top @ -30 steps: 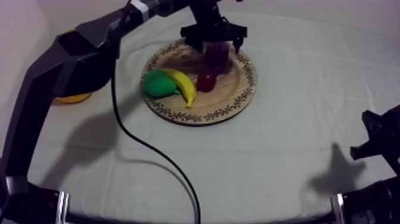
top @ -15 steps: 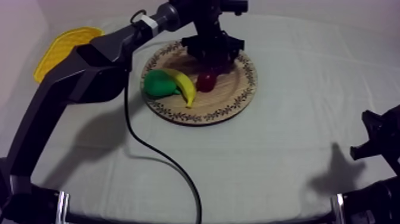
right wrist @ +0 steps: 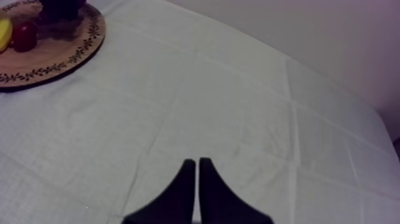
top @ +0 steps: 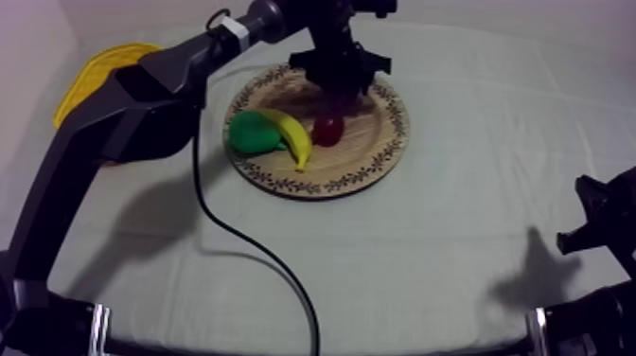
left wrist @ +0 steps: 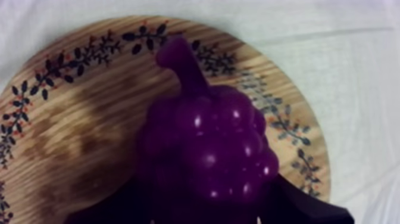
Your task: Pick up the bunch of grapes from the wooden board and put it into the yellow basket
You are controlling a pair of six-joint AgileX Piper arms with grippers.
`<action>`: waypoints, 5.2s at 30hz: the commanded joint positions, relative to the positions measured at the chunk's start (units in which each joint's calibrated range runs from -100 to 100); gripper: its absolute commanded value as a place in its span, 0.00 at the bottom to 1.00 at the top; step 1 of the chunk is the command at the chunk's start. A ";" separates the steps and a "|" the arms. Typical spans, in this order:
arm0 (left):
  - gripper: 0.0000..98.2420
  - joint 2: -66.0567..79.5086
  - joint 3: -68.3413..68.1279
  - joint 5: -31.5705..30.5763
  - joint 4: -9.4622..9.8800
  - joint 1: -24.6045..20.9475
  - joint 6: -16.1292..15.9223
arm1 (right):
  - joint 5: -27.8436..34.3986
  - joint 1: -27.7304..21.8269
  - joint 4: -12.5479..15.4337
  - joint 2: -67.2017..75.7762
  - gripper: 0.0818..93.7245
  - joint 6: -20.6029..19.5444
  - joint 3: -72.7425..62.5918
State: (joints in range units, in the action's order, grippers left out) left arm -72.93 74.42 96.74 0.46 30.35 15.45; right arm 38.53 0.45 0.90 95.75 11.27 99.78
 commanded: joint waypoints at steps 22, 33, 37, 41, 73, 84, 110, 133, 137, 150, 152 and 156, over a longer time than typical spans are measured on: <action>0.47 45.31 -41.68 -0.37 1.64 0.51 0.53 | 0.02 0.01 0.01 0.00 0.00 -0.01 0.00; 0.47 56.12 -57.98 -0.50 4.03 -10.16 -2.00 | 0.02 0.01 0.01 0.00 0.00 -0.01 0.00; 0.47 58.14 -61.38 -0.61 4.76 -14.87 -3.29 | 0.02 0.01 0.01 0.00 0.00 -0.01 0.00; 0.47 59.65 -64.23 -0.84 5.56 -19.79 -4.62 | 0.02 0.01 0.01 0.00 0.00 -0.01 0.00; 0.50 48.56 -68.32 -5.36 2.57 -30.35 -8.72 | 0.02 0.01 0.01 0.00 0.00 -0.01 0.00; 0.60 42.11 -69.47 -8.02 1.08 -30.39 -9.35 | 0.02 0.01 0.01 0.00 0.00 -0.01 0.00; 0.75 66.26 -90.42 -25.91 -1.53 -30.43 -11.37 | 0.02 0.01 0.01 0.00 0.00 -0.01 0.00; 0.08 130.14 -145.53 -55.47 0.01 -28.36 -10.76 | 0.02 0.01 0.01 0.00 0.00 -0.01 0.00; 0.02 140.27 -152.84 -56.62 0.70 -28.07 -11.92 | 0.02 0.01 0.01 0.00 0.00 -0.01 0.00; 0.00 163.35 -169.52 -57.09 0.74 -27.95 -15.44 | 0.02 0.01 0.01 0.00 0.00 -0.01 0.00; 0.00 164.71 -170.02 -57.04 0.64 -28.01 -15.41 | 0.02 0.01 0.01 0.00 0.00 -0.01 0.00; 0.00 167.04 -170.91 -57.51 0.87 -27.89 -12.50 | 0.02 0.01 0.01 0.00 0.00 -0.02 0.00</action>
State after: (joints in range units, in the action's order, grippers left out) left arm 93.35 -96.40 39.37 1.30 2.48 1.10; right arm 38.53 0.45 0.90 95.75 11.24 99.78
